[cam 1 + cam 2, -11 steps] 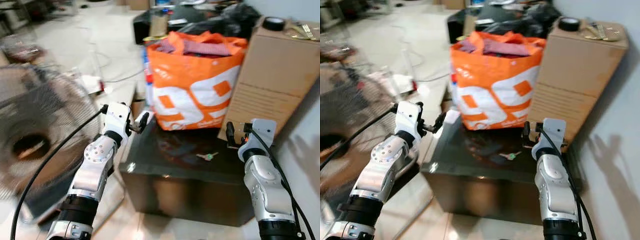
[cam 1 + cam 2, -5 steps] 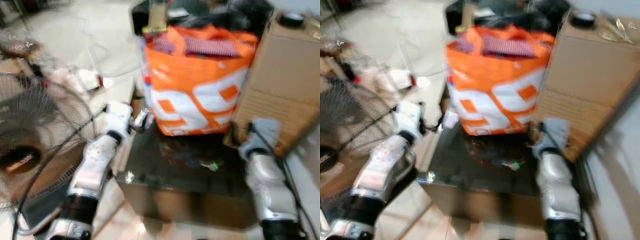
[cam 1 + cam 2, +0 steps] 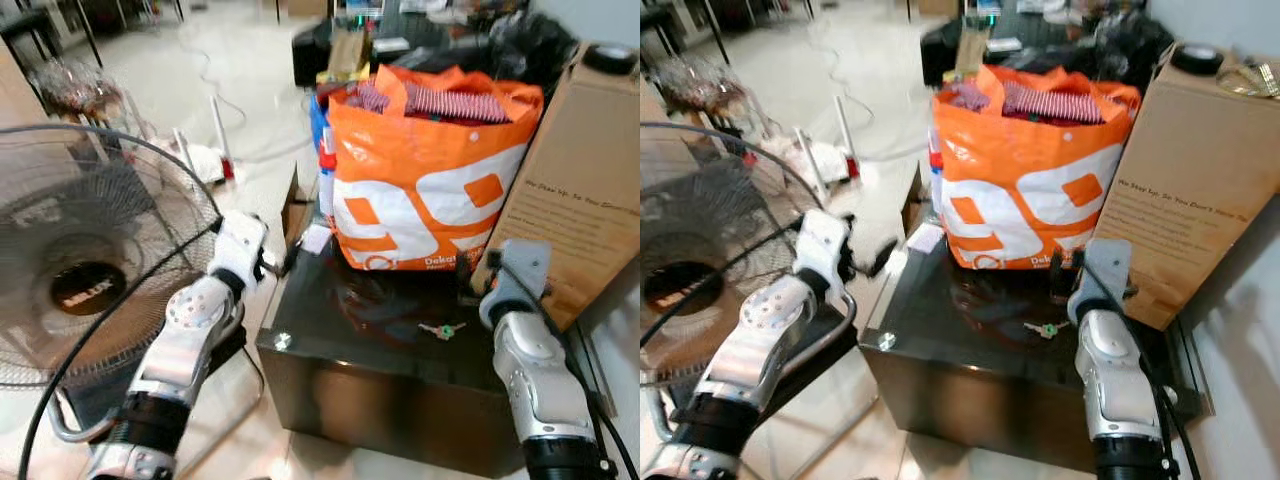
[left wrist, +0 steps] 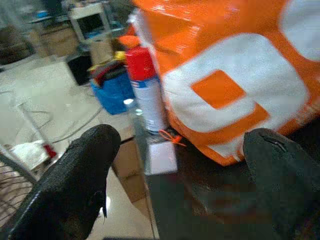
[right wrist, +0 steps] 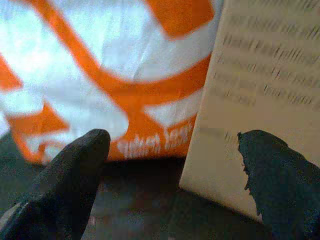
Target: Hang keys on a hook
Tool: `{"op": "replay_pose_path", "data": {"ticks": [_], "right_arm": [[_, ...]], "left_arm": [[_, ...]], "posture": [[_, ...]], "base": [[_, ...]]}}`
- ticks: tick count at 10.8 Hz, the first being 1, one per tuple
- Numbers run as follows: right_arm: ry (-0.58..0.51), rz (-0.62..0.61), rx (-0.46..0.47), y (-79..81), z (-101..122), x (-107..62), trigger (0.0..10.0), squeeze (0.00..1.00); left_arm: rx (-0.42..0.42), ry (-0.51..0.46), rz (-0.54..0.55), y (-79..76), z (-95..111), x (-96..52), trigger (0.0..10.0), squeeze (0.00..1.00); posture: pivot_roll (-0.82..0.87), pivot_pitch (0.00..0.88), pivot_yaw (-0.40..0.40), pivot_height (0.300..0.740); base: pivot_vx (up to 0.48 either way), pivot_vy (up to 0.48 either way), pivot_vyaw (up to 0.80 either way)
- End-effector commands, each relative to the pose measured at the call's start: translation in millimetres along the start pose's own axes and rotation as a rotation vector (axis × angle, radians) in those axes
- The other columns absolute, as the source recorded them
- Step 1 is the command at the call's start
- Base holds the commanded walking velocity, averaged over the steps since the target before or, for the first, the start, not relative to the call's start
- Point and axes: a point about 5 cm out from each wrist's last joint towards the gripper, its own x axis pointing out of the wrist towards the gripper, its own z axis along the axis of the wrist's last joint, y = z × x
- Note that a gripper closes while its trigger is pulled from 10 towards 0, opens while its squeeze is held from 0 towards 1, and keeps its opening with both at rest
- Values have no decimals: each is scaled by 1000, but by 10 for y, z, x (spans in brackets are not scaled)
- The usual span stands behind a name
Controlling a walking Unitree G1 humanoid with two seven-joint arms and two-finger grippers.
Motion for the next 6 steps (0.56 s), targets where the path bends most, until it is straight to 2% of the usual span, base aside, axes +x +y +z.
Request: {"op": "replay_pose_path", "data": {"ticks": [1, 3, 4, 5, 6], "right_arm": [[44, 39, -26, 26, -38, 37, 10000, 1000], [190, 180, -87, 133, -289, 85, 10000, 1000], [225, 207, -116, 184, -356, 129, 10000, 1000], [272, 215, -102, 202, -433, 187, 10000, 1000], [323, 216, -97, 216, -516, 229, 10000, 0]], "left_arm": [[10, 25, -43, -7, -25, -23, 10000, 0], [30, 76, -153, -41, -91, -46, 10000, 0], [35, 82, -178, -48, -94, -38, 10000, 0], [30, 81, -178, -42, -86, -25, 10000, 0], [29, 88, -197, -63, -95, -25, 10000, 0]], "posture": [[-116, 0, 53, 740], [-110, 0, 48, 740], [-113, 0, 49, 740], [-118, 0, 53, 740], [-117, 0, 51, 740]], "base": [[0, 0, 0], [0, 0, 0], [0, 0, 0], [0, 0, 0], [0, 0, 0]]}}
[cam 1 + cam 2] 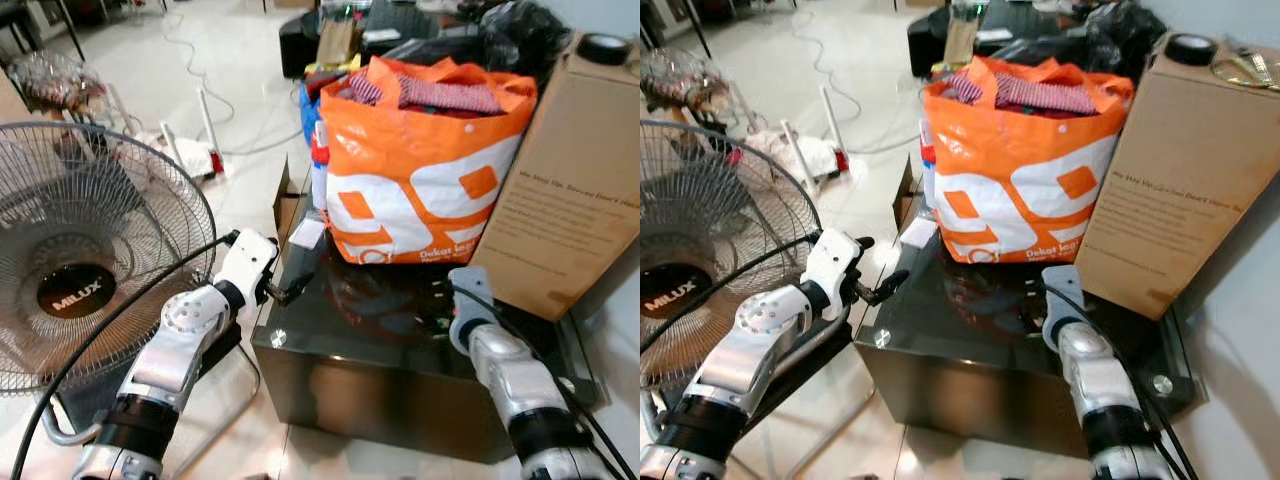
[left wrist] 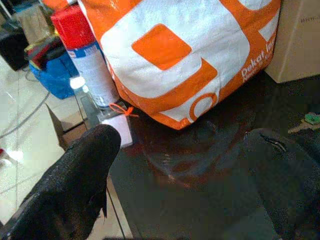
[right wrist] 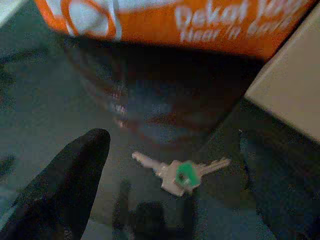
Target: Hang keys on a hook
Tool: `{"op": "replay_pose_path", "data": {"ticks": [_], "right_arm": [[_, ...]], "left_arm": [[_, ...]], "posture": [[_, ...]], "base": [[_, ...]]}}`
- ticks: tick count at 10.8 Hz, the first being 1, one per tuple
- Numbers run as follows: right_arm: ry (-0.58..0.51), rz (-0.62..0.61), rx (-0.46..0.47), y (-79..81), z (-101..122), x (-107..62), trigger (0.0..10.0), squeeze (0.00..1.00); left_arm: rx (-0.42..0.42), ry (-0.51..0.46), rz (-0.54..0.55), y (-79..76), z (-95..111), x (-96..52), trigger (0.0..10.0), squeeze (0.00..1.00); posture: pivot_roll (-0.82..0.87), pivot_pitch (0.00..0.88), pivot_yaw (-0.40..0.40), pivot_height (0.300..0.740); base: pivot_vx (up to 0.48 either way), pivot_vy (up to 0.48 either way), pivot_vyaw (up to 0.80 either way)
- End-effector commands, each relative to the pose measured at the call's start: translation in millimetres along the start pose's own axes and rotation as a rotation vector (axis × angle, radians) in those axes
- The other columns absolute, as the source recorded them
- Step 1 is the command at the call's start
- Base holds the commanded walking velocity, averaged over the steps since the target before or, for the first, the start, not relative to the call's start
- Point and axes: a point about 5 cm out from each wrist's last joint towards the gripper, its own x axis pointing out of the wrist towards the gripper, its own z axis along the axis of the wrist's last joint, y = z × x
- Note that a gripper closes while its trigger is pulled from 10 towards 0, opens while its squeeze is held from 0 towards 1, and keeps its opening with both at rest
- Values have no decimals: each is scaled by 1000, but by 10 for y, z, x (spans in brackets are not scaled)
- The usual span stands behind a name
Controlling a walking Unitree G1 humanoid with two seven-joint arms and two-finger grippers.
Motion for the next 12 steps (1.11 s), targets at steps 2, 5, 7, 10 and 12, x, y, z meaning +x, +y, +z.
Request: {"op": "replay_pose_path", "data": {"ticks": [2, 5, 7, 10, 12], "right_arm": [[36, 48, -43, 43, -28, 71, 10000, 0], [46, 21, -102, 7, -7, 144, 8118, 0], [70, -37, -110, -75, -72, 149, 3647, 0], [92, -77, -110, -162, -140, 139, 2118, 0], [91, -87, -81, -191, -174, 133, 4118, 0]], "left_arm": [[6, 46, -110, -64, -30, 1, 10000, 0], [35, 109, -222, -96, -107, -75, 10000, 0], [45, 112, -246, -108, -76, -112, 10000, 0], [61, 116, -294, -125, -38, -144, 10000, 0], [67, 123, -317, -134, -18, -148, 10000, 0]], "posture": [[-107, 0, 37, 740], [-99, 0, 23, 740], [-90, 0, 30, 740], [-98, 0, 63, 740], [-97, 0, 75, 740]], "base": [[0, 0, 0], [0, 0, 0], [0, 0, 0], [0, 0, 0], [0, 0, 0]]}}
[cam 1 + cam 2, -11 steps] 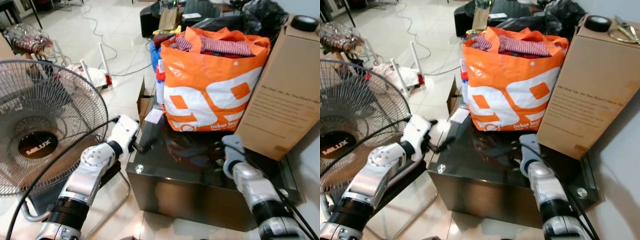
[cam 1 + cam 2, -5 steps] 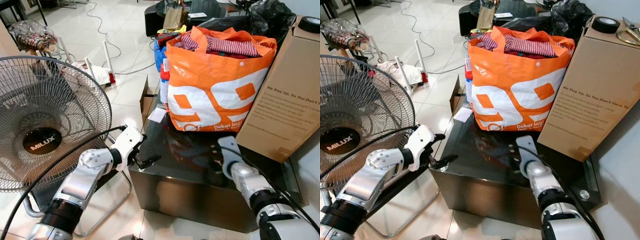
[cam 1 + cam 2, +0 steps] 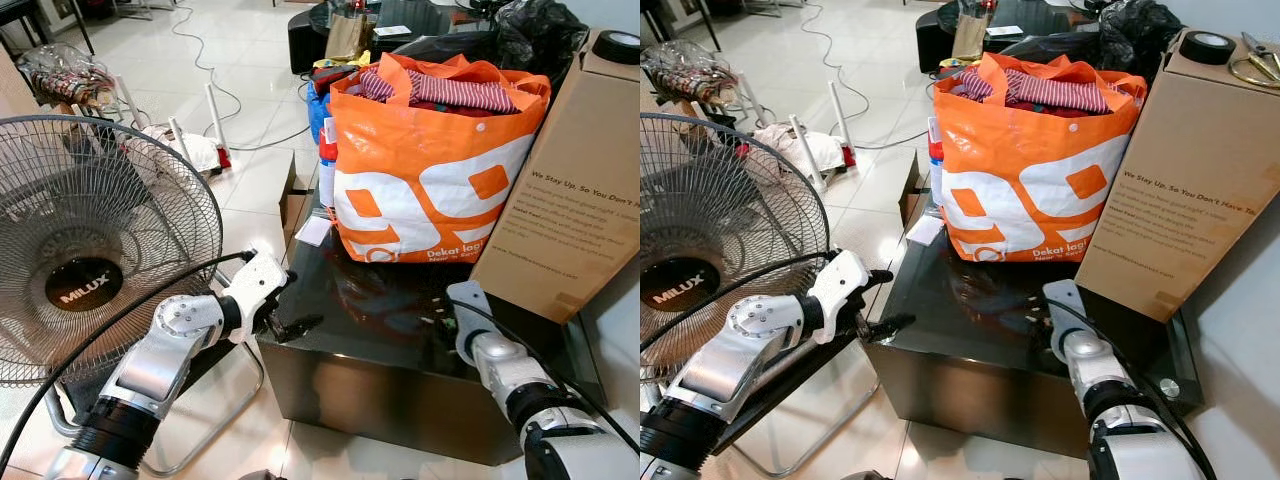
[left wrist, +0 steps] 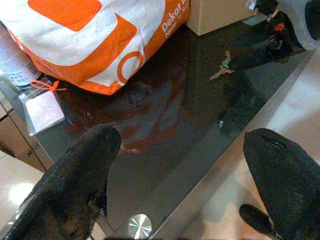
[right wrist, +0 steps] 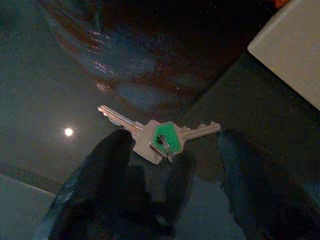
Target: Hang keys on a hook
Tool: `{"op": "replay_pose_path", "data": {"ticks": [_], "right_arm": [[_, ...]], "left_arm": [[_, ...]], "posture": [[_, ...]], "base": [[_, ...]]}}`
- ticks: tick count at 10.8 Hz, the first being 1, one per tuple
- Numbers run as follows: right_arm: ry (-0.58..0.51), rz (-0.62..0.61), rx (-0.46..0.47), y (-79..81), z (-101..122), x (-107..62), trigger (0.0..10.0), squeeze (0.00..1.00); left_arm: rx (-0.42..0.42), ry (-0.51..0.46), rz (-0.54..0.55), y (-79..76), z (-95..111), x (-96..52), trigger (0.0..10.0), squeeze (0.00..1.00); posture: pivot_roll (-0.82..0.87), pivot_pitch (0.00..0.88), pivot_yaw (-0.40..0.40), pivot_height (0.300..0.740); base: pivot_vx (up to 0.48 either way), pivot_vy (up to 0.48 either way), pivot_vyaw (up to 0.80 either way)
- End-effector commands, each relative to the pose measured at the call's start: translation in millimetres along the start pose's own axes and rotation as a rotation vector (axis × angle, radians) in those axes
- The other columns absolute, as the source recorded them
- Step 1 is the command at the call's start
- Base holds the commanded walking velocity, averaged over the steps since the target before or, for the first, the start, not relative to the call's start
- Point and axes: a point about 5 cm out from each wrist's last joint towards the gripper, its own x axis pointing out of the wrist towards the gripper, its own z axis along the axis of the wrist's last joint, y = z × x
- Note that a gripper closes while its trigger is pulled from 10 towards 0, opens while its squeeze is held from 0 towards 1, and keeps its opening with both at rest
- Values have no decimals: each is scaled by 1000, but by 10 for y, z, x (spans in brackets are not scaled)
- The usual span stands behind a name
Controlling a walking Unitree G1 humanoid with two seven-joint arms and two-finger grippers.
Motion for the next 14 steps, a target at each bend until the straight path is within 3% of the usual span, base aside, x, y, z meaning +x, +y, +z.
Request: {"op": "replay_pose_path", "data": {"ticks": [1, 3, 4, 5, 6, 14], "right_arm": [[-17, -10, 20, -9, 21, 2, 3804, 0], [-16, -20, 27, -17, 10, 3, 3647, 0], [-19, -22, 30, -12, 13, 5, 4902, 0], [-19, -24, 31, -12, 10, 6, 9294, 0], [-17, -23, 31, -5, 3, 7, 10000, 0], [-46, -30, 69, -5, 14, 8, 10000, 0]], "left_arm": [[15, 1, -12, -5, 38, -30, 10000, 0], [20, 1, -18, -3, 62, -53, 10000, 0], [22, 3, -26, -16, 67, -72, 10000, 0], [22, 6, -32, -31, 68, -81, 10000, 0], [21, 11, -44, -55, 67, -91, 10000, 0], [15, 36, -72, -127, 75, -194, 10000, 0]], "posture": [[-89, 0, 76, 740], [-83, 0, 76, 740], [-78, 0, 76, 740], [-76, 0, 76, 740], [-70, 17, 76, 740], [-38, 93, 71, 740]], "base": [[0, 0, 0], [0, 0, 0], [0, 0, 0], [0, 0, 0], [0, 0, 0], [0, 0, 0]]}}
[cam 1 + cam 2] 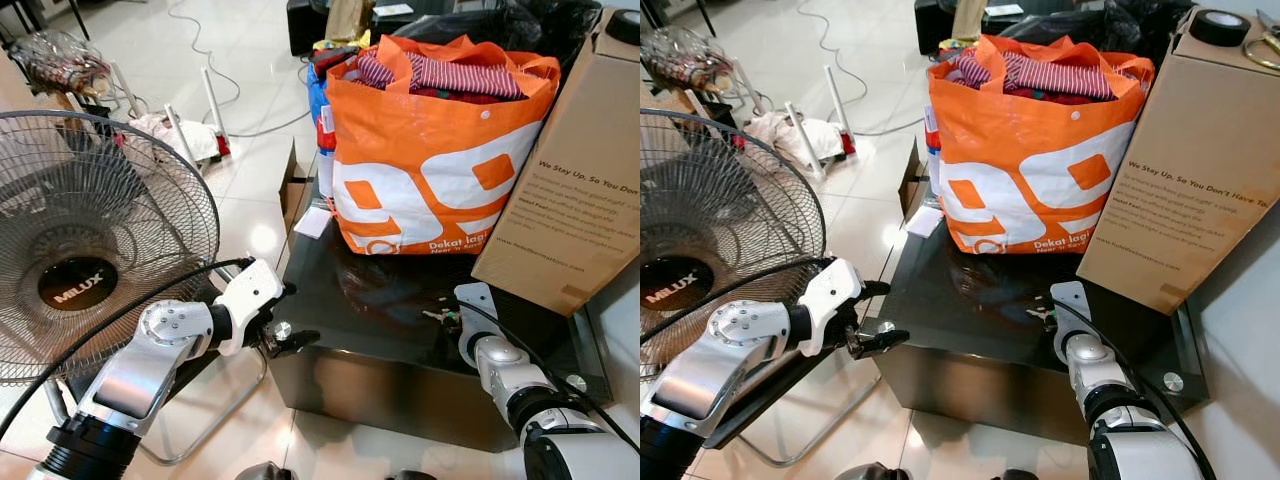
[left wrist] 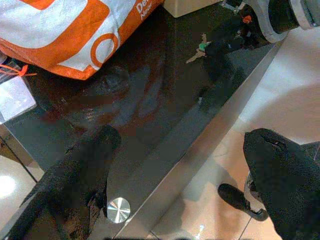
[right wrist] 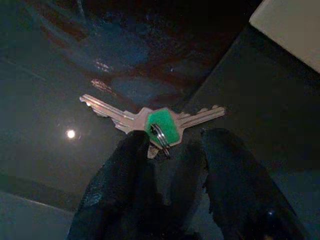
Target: Hang keys on a hook
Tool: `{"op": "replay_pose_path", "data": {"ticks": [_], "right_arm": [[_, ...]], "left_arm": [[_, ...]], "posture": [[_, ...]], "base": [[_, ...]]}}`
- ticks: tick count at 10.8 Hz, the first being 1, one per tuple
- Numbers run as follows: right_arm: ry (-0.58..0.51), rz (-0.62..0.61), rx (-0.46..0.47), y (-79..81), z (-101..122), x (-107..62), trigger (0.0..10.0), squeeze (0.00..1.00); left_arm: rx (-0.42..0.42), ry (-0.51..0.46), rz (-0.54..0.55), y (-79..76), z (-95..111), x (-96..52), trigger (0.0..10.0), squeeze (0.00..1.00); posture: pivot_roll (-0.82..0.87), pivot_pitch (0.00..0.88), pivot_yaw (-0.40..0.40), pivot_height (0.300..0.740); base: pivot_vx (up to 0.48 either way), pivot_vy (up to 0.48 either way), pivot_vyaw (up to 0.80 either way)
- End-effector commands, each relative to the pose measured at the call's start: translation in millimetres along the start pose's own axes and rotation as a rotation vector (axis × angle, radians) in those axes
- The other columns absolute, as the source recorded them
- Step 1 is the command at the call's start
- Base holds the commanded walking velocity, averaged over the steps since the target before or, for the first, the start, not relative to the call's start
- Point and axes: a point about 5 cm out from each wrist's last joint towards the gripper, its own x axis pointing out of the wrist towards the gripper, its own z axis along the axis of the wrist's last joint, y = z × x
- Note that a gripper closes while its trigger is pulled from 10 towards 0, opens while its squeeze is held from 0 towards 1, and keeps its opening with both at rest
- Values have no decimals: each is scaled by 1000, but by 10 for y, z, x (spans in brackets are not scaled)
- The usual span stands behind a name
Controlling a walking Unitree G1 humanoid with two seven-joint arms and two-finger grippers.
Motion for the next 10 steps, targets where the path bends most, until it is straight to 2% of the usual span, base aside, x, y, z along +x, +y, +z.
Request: {"op": "replay_pose_path", "data": {"ticks": [1, 2, 3, 6, 7, 8, 10], "right_arm": [[5, 4, 1, 12, 32, 9, 10000, 0], [14, 4, 3, 10, 23, 9, 9765, 0], [7, 18, 21, 12, 31, 9, 5725, 0], [-9, 39, 30, 18, 51, 9, 2745, 0], [-6, 40, 29, 20, 50, 9, 588, 0], [-3, 42, 28, 23, 48, 9, 0, 0], [-4, 45, 30, 25, 54, 11, 0, 0]], "left_arm": [[12, 6, -6, -16, 13, -22, 10000, 0], [11, 8, -13, -27, 11, -21, 10000, 0], [11, 7, -18, -35, 17, -16, 10000, 0], [12, 2, -17, -26, 32, -4, 10000, 0], [13, 3, -16, -19, 37, -1, 10000, 0], [13, 3, -15, -15, 40, 2, 10000, 0], [14, 0, -15, -11, 45, 16, 10000, 0]], "posture": [[-40, 91, 72, 740], [-45, 87, 73, 740], [-47, 83, 72, 740], [-47, 81, 72, 740], [-46, 81, 72, 740], [-47, 80, 73, 740], [-54, 71, 77, 740]], "base": [[0, 0, 0], [0, 0, 0], [0, 0, 0], [0, 0, 0], [0, 0, 0], [0, 0, 0], [0, 0, 0]]}}
